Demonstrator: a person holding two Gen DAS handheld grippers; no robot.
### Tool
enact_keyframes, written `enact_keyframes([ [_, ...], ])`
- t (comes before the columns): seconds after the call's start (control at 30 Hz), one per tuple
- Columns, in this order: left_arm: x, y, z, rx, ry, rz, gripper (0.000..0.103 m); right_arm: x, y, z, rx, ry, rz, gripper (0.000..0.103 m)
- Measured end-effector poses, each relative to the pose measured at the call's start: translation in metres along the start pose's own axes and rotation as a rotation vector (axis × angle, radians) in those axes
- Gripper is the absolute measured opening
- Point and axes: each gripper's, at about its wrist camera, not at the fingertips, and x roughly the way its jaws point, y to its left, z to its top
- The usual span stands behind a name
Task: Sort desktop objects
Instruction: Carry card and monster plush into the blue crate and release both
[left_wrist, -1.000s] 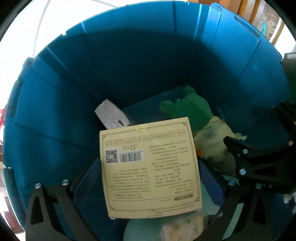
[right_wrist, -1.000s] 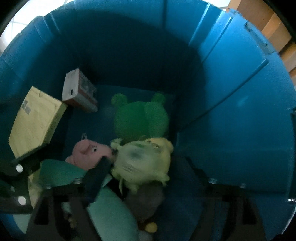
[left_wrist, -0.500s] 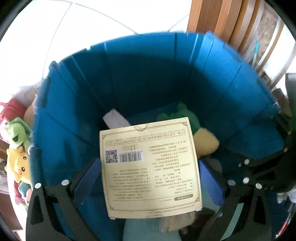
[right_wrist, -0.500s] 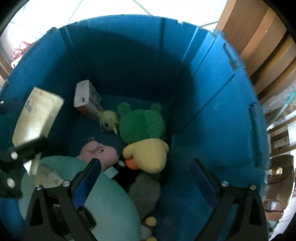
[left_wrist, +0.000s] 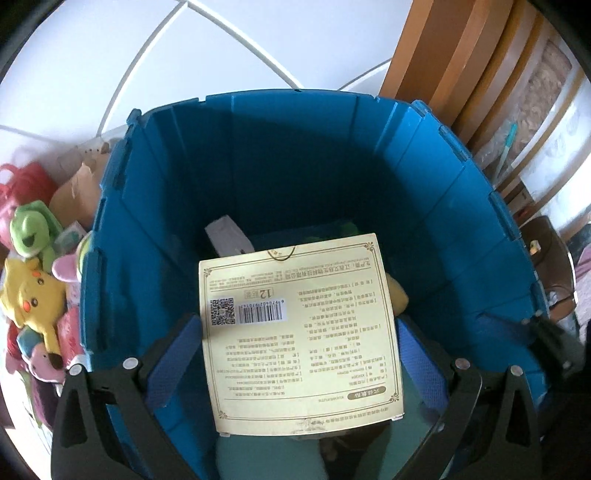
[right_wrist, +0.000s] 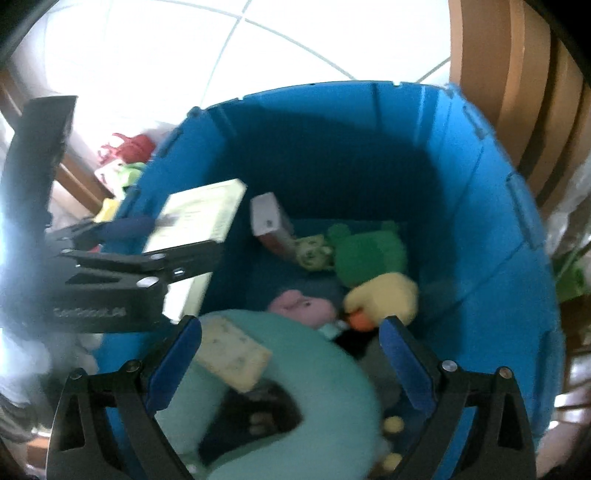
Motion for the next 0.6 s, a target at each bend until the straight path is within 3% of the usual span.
enact_keyframes([
  [0.2, -0.006, -0.006, 0.0, -0.033, -0.004, -0.023, 0.103, -0.005, 0.009, -0.005, 0.045, -0.05, 0.115, 0.098],
  [0.4, -0.016, -0.007, 0.0, -0.031, -0.011, -0.03, 0.103, 0.002, 0.01, -0.006, 0.037, -0.034, -0.095, 0.099],
  [0.6, -0.022, -0.005, -0.003, -0.013, -0.025, -0.01, 0.103, 0.005, 0.005, -0.014, 0.04, -0.001, -0.094, 0.099],
])
